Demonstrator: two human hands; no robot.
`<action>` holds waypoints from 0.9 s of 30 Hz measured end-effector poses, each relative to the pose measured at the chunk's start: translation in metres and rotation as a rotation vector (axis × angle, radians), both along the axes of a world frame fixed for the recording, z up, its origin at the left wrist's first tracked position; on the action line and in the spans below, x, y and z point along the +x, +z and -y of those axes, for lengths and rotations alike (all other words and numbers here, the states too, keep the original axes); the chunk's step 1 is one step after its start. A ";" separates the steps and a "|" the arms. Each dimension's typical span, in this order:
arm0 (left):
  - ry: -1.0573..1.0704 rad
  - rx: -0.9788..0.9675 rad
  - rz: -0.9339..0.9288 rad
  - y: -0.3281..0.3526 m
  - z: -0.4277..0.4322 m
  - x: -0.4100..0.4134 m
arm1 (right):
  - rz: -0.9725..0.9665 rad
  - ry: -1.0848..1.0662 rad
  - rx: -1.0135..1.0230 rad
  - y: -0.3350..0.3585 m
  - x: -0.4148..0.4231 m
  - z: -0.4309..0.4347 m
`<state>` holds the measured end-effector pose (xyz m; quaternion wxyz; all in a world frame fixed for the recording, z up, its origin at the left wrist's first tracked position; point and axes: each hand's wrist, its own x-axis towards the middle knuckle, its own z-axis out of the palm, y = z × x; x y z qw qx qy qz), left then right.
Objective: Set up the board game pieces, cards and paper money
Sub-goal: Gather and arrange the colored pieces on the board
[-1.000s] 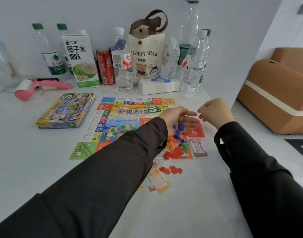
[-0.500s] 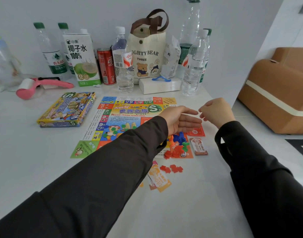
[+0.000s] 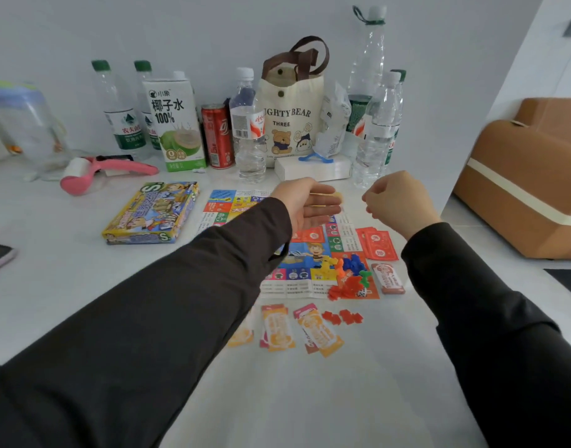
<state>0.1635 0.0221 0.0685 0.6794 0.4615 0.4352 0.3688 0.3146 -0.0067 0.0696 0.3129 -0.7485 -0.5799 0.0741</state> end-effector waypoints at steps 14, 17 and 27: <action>0.098 0.600 -1.062 -0.044 -0.004 -0.144 | 0.455 0.617 -0.416 0.003 -0.133 0.005; 0.220 0.587 -0.910 -0.057 0.000 -0.151 | 0.513 0.694 -0.446 -0.005 -0.146 0.007; 0.369 0.595 -0.639 -0.077 0.006 -0.159 | 0.637 0.744 -0.560 -0.018 -0.141 0.016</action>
